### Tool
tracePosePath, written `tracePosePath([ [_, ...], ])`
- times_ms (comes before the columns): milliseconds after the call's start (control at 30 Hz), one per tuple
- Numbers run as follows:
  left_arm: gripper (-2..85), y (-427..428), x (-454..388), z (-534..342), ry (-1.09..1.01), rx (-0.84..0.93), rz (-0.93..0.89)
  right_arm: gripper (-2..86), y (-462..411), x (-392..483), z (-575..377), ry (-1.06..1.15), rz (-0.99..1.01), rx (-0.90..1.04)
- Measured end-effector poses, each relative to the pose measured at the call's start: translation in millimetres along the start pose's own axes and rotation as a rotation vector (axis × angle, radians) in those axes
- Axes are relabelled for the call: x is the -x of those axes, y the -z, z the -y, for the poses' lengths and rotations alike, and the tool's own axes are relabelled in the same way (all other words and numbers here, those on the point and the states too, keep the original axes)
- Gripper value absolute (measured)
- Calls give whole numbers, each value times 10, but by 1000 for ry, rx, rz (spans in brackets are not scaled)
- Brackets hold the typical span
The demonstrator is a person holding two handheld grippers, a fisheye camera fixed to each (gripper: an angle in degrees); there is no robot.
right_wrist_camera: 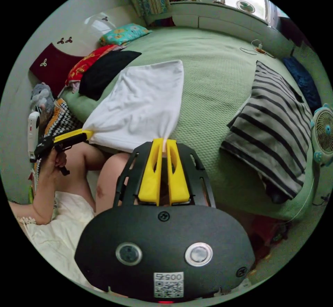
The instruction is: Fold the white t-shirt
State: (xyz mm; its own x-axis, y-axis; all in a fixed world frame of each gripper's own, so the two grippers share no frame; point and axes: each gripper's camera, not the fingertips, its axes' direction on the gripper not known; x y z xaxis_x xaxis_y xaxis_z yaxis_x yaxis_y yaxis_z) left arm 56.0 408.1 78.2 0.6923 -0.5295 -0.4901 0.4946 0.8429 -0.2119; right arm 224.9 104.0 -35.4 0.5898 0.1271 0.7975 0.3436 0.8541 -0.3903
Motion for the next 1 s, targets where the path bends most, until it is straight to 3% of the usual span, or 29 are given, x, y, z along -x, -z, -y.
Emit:
tracePosePath([
  [467, 14, 635, 450, 123, 14, -42, -145, -13, 729, -203, -32, -89, 159, -58],
  [700, 16, 711, 953, 1135, 50, -52, -136, -14, 847, -317, 1143, -40, 139, -69],
  [1000, 29, -122, 1822, 2390, 217, 123, -142, -13, -327, -737, 2866, -157, 87, 189],
])
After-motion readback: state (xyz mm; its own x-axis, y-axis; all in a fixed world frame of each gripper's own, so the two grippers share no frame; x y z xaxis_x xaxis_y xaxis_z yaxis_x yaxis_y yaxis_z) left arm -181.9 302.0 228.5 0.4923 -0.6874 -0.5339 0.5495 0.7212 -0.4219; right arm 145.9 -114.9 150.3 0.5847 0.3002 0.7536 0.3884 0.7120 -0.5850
